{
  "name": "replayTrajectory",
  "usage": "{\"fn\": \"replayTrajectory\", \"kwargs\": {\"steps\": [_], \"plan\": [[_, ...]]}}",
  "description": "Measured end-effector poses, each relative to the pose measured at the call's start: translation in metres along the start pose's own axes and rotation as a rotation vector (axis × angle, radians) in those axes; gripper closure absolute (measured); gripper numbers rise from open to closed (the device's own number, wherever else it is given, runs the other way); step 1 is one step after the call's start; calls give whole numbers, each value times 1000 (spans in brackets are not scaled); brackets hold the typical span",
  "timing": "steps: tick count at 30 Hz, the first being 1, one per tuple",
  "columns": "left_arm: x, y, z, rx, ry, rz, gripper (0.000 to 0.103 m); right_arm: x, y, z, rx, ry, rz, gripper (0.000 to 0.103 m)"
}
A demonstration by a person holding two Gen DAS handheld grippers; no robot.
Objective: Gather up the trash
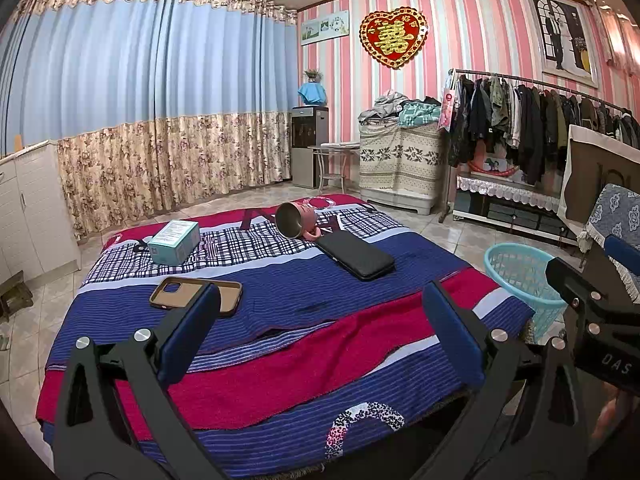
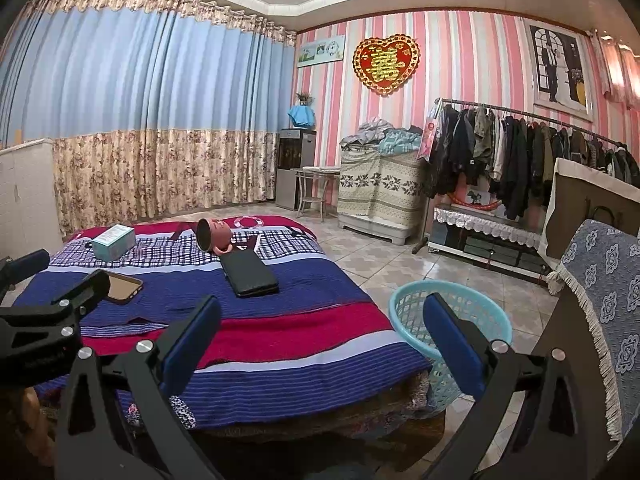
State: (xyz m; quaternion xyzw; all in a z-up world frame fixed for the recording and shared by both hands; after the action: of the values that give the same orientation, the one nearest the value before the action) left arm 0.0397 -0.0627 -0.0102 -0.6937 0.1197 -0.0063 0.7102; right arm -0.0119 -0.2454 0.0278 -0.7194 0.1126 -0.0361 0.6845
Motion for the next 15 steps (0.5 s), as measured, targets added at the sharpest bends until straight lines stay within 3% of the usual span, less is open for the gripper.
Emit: {"fn": "replayTrajectory", "kwargs": {"steps": [15], "plan": [[0, 0, 0, 0, 0, -1, 5, 3, 0, -4, 14, -3, 4, 4]]}}
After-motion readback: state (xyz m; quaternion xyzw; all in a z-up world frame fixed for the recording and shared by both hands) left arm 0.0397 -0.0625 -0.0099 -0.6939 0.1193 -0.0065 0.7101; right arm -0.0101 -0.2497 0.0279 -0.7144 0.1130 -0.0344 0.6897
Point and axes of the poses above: each gripper's, at about its wrist camera, not at the fingertips, and x roughly the way its jaws point, z to its left, y to its underside, the point moved 6 cm from there along x, roughly the way its jaws point, and after that the axes turned 11 degrees about -z, right-handed, at the moved point
